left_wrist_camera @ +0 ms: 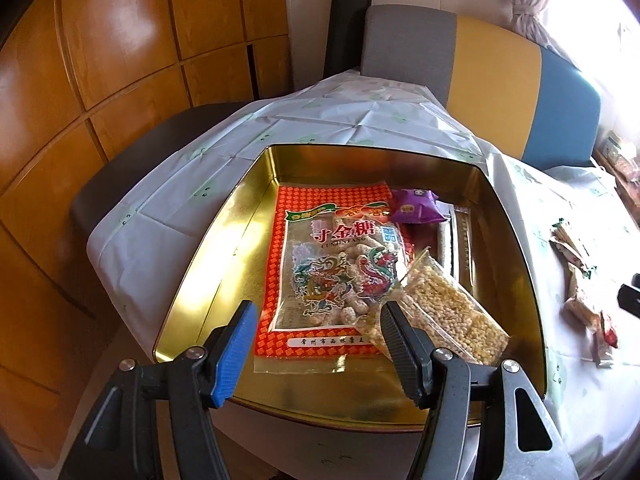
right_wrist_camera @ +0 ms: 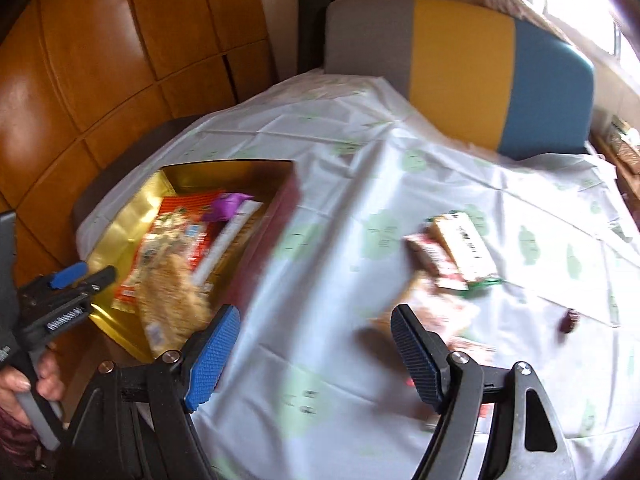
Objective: Organize snacks
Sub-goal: 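Carry the cracker bag into the gold tray and open the right gripper, then move the left gripper over the red foil-wrapped candy on the cloth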
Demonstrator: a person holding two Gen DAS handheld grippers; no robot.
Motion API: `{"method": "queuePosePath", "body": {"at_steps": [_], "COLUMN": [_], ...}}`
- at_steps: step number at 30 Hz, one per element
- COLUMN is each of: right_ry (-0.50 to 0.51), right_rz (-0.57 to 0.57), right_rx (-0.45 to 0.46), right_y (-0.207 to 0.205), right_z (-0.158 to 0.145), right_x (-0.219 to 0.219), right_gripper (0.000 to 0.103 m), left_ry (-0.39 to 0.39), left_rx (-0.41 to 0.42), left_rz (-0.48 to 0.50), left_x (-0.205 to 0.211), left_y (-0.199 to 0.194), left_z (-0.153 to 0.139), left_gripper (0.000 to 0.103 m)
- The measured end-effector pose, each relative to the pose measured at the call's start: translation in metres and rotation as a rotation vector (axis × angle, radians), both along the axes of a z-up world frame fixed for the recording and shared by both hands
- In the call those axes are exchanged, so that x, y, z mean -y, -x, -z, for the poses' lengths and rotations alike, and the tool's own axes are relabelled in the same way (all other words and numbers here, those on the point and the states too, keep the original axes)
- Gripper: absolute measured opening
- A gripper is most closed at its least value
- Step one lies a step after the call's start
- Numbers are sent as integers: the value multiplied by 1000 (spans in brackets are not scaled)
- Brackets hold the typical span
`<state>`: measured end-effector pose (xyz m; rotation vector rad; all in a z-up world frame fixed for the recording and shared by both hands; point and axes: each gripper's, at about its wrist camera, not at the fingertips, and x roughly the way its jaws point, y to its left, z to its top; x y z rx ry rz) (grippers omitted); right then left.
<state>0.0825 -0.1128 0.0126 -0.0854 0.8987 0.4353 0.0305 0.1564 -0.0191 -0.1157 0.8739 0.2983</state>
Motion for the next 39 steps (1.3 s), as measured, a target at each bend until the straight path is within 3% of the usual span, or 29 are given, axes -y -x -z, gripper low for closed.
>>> {"method": "queuePosePath", "body": {"at_steps": [15, 18, 21, 31, 39], "right_ry": [185, 158, 51, 45, 47], "right_rz": [254, 373, 481, 582, 622], "right_rx": [31, 14, -48, -109, -160], "right_y": [-24, -32, -42, -46, -47], "right_z": [6, 17, 22, 30, 38], "right_x": [136, 171, 197, 220, 230], "right_gripper": [79, 80, 80, 80, 80], "left_ry": [-38, -44, -36, 15, 97], "left_rx": [-6, -2, 2, -26, -117], "left_rz": [87, 127, 186, 405, 527], "left_x": [33, 46, 63, 133, 185], "left_y": [-7, -9, -13, -30, -43], "left_z": [-7, -11, -15, -19, -5], "left_gripper": [65, 65, 65, 65, 65]}}
